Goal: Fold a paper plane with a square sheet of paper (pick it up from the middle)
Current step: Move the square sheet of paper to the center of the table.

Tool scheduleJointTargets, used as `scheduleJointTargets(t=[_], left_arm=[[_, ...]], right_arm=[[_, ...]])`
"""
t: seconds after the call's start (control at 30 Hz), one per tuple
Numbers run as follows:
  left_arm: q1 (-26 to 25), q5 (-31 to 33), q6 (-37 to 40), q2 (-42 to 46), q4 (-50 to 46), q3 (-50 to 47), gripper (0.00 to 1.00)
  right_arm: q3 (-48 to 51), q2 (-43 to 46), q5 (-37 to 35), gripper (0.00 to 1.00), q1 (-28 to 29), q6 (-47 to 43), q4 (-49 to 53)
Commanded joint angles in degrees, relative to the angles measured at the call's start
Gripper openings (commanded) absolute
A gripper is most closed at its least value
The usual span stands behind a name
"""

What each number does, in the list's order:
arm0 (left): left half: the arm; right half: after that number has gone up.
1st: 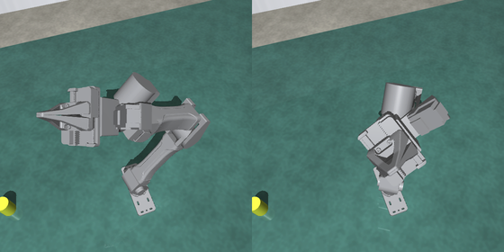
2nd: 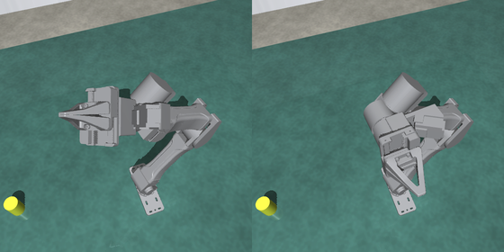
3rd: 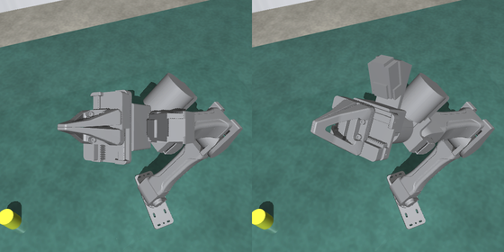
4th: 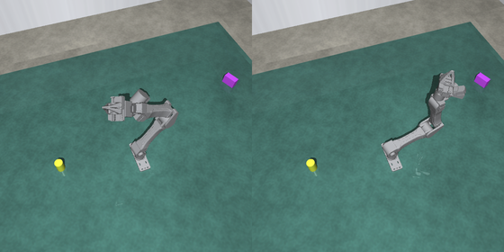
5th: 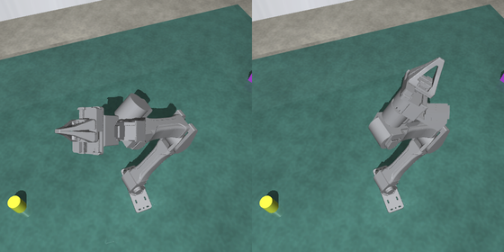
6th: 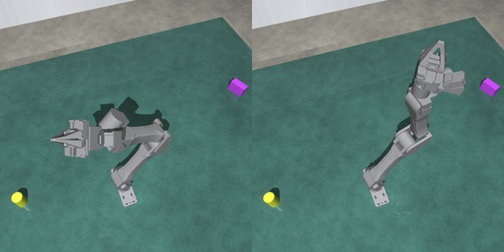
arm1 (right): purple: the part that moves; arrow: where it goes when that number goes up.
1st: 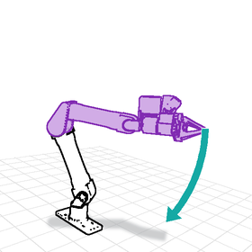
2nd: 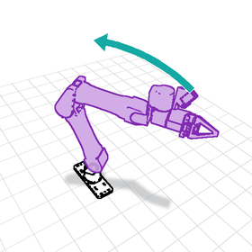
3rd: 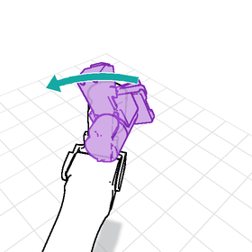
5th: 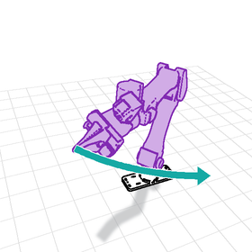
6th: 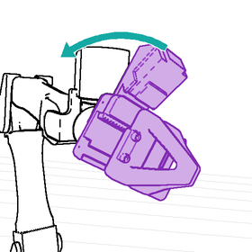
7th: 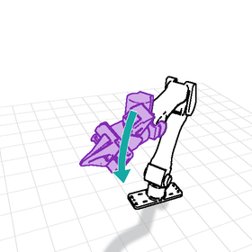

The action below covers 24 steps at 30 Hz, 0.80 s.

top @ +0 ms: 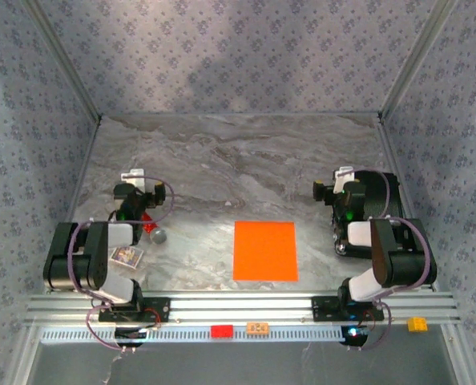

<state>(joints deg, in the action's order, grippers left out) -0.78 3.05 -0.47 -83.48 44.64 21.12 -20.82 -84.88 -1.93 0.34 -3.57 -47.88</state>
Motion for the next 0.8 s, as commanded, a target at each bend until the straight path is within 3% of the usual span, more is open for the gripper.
scheduleJointTargets(t=[0.0,0.1,0.27,0.33,0.4,0.53,0.63,0.7,0.77], left_arm=[[-0.03,0.22,-0.44,5.45,-10.15,4.11,1.0],[-0.07,0.97,-2.64,9.02,-16.14,5.76,1.0],[-0.02,-1.03,-7.17,16.9,-25.09,7.37,1.0],[-0.06,-3.43,-12.27,21.19,-29.54,8.2,1.0],[-0.11,-7.61,-16.78,24.86,-32.37,8.46,1.0],[-0.13,-12.4,-28.16,32.93,-31.72,6.08,1.0],[0.68,-14.03,-40.07,33.6,-35.43,5.94,1.0],[0.56,-21.27,-39.23,30.72,-37.31,8.17,1.0],[-1.46,-22.98,-38.86,28.11,-42.03,11.21,1.0]], right_arm=[[-0.95,6.33,-1.76,0.99,1.05,-0.86,8.01],[-8.04,11.9,-3.58,0.99,1.09,3.05,26.45],[-12.66,19.53,-2.57,0.99,1.33,13.05,42.19],[-16.19,21.32,1.33,0.99,0.8,21.03,51.86],[-19.02,22.2,9.93,0.99,-0.61,28.48,59.22],[-16.6,23.41,24.99,0.99,-0.86,33.47,57.76],[-15.98,24.63,27.9,0.99,2.11,35.19,59.47],[-16.01,25.15,28.16,0.99,4.48,35.31,61.82],[-15.79,25.42,28.94,0.98,7.2,35.62,63.28]])
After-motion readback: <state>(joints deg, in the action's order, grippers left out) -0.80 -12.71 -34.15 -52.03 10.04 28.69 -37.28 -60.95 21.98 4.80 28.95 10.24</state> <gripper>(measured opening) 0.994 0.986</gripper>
